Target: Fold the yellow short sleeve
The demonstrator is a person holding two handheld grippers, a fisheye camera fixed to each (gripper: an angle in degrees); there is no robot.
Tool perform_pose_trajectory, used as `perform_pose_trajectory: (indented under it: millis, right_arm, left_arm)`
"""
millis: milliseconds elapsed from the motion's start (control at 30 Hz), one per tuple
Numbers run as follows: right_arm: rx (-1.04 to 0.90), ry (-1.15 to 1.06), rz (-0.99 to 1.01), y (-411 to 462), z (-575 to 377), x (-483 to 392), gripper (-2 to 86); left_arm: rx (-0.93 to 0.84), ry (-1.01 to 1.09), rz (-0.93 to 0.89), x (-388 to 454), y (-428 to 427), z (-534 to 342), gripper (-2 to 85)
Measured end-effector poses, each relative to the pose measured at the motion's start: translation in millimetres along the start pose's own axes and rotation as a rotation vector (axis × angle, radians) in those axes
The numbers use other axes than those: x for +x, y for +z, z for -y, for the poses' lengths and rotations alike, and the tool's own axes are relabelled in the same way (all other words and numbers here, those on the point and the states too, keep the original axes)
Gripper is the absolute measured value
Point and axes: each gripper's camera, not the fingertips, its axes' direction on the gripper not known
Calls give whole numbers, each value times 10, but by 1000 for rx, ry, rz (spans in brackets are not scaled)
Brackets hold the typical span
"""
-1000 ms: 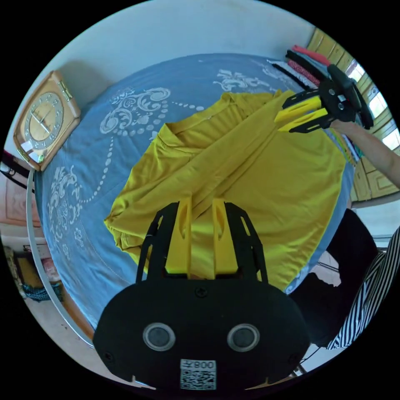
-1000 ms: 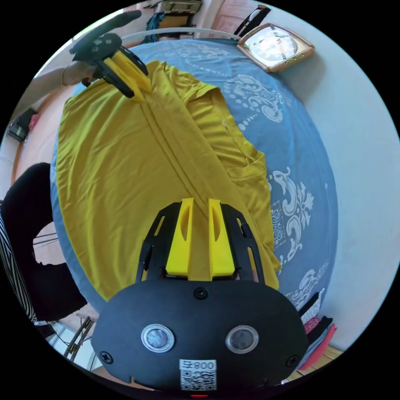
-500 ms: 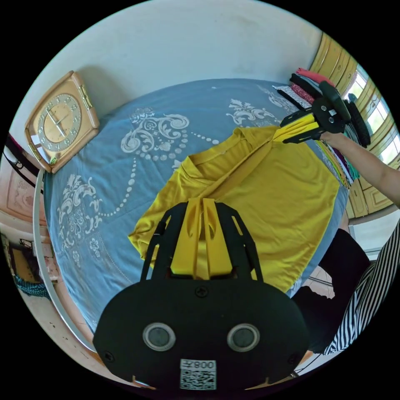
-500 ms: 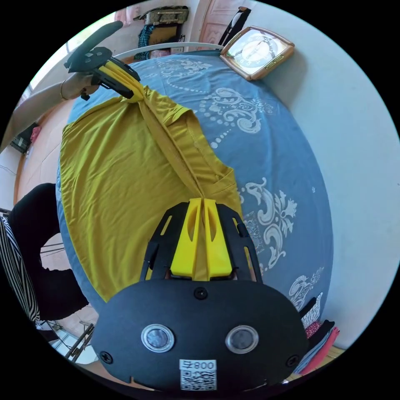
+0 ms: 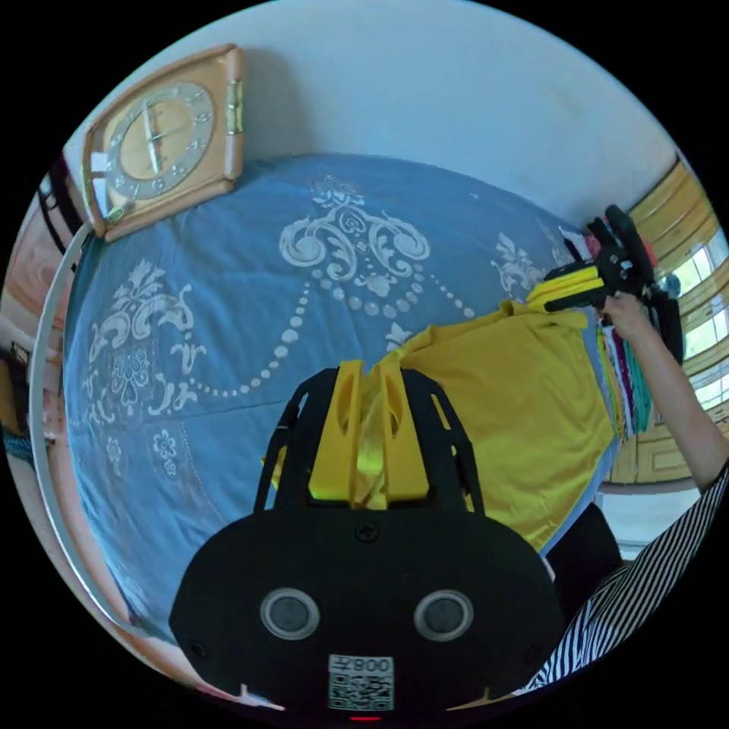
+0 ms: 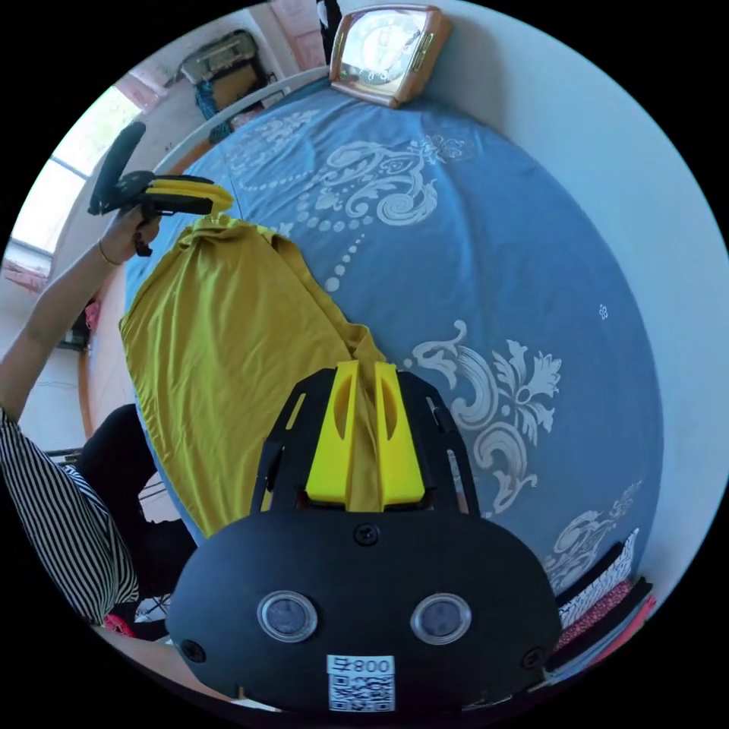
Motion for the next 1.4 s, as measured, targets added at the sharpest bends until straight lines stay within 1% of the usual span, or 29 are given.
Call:
perform_pose_trajectory:
  millis: [133, 167, 200, 233, 300, 367, 500, 600, 667, 700, 800, 867, 967, 1033, 1167, 1300, 1400]
  right_arm:
    - [82, -23, -81, -63, -470, -220, 48]
    - [100, -27, -108, -44, -605, -292, 47]
    - [105, -27, -120, -28, -665, -321, 46]
    - [108, -26, -147, 21, -767, -364, 44]
    - [96, -18, -180, 123, -873, -376, 40]
    - [66, 1, -137, 226, -946, -283, 32]
    - [108, 45, -94, 160, -1093, -69, 31]
    - [149, 94, -91, 72, -1333, 103, 35]
    - [192, 159, -90, 7, -1666, 232, 43]
    - [202, 178, -90, -4, -1771, 265, 46]
    - [236, 299, -109, -19, -2368, 419, 60]
    - [254, 401, -99, 43, -2856, 531, 68]
    - [258, 491, -48, 217, -3285, 660, 75]
    - [256, 507, -32, 331, -3423, 703, 80]
    - [172, 481, -105, 609, -3519, 716, 82]
    - [177, 477, -146, 676, -3599, 810, 72]
    - [193, 527, -151, 637, -3679, 1061, 63]
  left_arm:
    - [36, 52, -18, -33, -247, -389, 89]
    - [9, 91, 22, 13, -257, -513, 98]
    - [-35, 137, 100, 75, -225, -609, 102]
    - [-59, 156, 147, 104, -199, -646, 100]
    - [-125, 196, 314, 160, -92, -717, 78]
    - [-109, 191, 370, 130, -106, -715, 53]
    - [-24, 97, 292, -169, -381, -604, 35]
    - [-48, -7, 282, -521, -449, -533, 36]
    - [-40, -82, 259, -733, -495, -566, 41]
    - [-9, -139, 219, -861, -551, -635, 46]
    - [67, -200, 100, -1028, -666, -907, 69]
    - [72, -199, 88, -1043, -691, -1077, 78]
    - [54, -156, 105, -1012, -682, -1286, 83]
    - [19, -149, 124, -1042, -633, -1339, 84]
    - [-14, -184, 130, -1215, -589, -1412, 82]
    - [-27, -180, 161, -1322, -641, -1508, 78]
    - [-17, -197, 170, -1434, -720, -1592, 76]
